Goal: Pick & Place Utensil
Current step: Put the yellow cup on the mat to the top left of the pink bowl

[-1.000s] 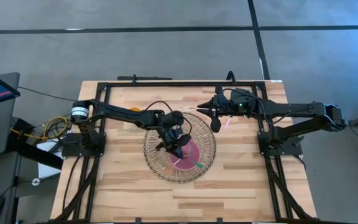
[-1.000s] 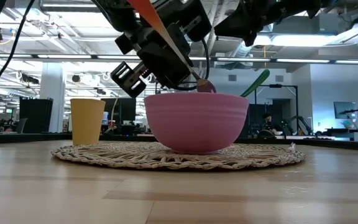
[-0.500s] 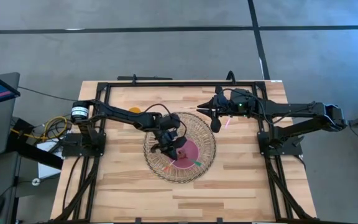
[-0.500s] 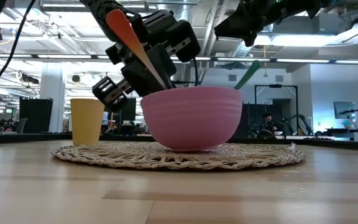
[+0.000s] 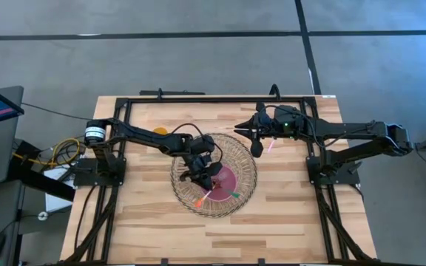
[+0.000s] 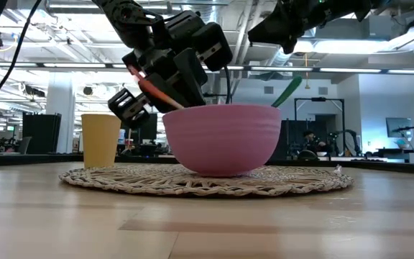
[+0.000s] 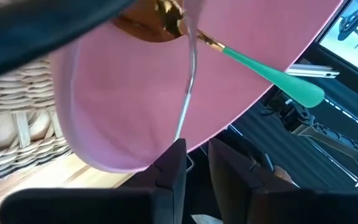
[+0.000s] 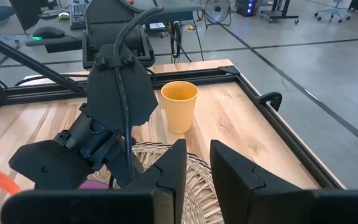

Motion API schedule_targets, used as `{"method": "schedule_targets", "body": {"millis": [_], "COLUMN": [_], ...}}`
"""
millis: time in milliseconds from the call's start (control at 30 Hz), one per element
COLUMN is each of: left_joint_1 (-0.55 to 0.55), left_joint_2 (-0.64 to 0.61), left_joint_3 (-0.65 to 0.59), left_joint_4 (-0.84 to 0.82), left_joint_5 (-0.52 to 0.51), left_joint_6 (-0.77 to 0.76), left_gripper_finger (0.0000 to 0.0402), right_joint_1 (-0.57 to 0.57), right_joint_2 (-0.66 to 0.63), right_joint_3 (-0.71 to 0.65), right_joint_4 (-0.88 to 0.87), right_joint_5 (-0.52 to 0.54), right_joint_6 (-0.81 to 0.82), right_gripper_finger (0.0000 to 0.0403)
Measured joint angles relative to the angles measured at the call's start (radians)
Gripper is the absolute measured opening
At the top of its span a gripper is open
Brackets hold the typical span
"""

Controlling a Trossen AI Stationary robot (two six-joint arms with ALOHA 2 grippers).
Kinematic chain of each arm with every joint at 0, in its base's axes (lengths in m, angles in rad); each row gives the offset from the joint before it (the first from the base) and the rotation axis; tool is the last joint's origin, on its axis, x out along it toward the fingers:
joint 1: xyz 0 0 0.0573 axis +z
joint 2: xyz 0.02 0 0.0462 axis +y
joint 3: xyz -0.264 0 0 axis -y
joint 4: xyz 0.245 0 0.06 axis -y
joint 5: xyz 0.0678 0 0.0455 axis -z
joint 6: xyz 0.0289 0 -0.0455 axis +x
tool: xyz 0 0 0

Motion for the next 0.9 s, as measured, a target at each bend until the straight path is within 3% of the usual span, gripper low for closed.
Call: {"method": "schedule_targets", "body": {"millis": [500, 900], "left_joint_1": [0.013, 0.012], "left_joint_2": [0.000, 0.000], "left_joint_3": [0.000, -0.001], "left_joint_4": [0.035, 0.270], "left_joint_5": [-0.008, -0.009], "left_joint_6": [-0.003, 0.020], "left_gripper_finger": [0.0067, 0.0067], "right_joint_1": [0.000, 0.000], "right_joint_2": [0.000, 0.000], "right_joint_3": [0.000, 0.000], "right_joint_4": [0.000, -0.008], "right_joint_5": [0.000, 0.000], "right_joint_6": [0.000, 0.000], "right_gripper_finger": [0.0066, 0.0066]}}
